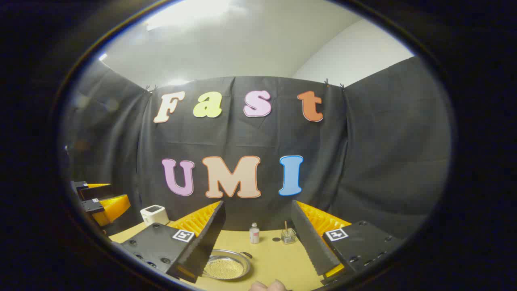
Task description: First push the handle of the pot to place it horizontally, then grasp the pot with both hands and set it on the induction cooktop.
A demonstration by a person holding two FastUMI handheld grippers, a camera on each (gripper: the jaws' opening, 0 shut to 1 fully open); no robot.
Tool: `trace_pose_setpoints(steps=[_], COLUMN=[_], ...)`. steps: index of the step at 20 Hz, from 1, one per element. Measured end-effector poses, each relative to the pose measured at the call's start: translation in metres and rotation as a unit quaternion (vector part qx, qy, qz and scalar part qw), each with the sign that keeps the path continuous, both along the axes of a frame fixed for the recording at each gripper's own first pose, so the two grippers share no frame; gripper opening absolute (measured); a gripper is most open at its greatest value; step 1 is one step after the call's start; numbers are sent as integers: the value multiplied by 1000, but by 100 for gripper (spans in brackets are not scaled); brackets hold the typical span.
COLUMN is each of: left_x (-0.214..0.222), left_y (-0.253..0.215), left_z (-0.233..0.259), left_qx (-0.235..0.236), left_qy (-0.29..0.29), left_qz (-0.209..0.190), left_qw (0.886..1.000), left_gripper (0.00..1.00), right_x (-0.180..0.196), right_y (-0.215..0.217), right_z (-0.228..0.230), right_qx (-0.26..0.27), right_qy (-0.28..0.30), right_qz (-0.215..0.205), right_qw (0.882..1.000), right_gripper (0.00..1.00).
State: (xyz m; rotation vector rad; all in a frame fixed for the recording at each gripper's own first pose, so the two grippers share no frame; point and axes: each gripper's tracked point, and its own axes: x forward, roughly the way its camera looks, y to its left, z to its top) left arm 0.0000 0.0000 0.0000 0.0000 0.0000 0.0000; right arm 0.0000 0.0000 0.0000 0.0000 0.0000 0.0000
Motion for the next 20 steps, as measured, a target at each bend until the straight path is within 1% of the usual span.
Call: trace_pose_setpoints(steps=[4, 7, 8, 20], left_x=[-4, -6, -7, -12], left_y=[0, 1, 1, -6], left_z=[-4, -2, -3, -3], left_qx=[-3, 4, 4, 7], left_qy=[9, 8, 7, 8], left_qz=[8, 12, 12, 21], left_qw=[1000, 1000, 1000, 1000], left_gripper=[94, 94, 92, 92], right_x=[-1, -1, -1, -1], right_y=[-3, -3, -3, -10], right_z=[-5, -4, -5, -8], right_qx=[0, 7, 7, 5], right_qy=[5, 4, 4, 6], right_qz=[3, 6, 7, 16], right_qw=[1000, 1000, 1000, 1000], right_gripper=[99, 98, 98, 98])
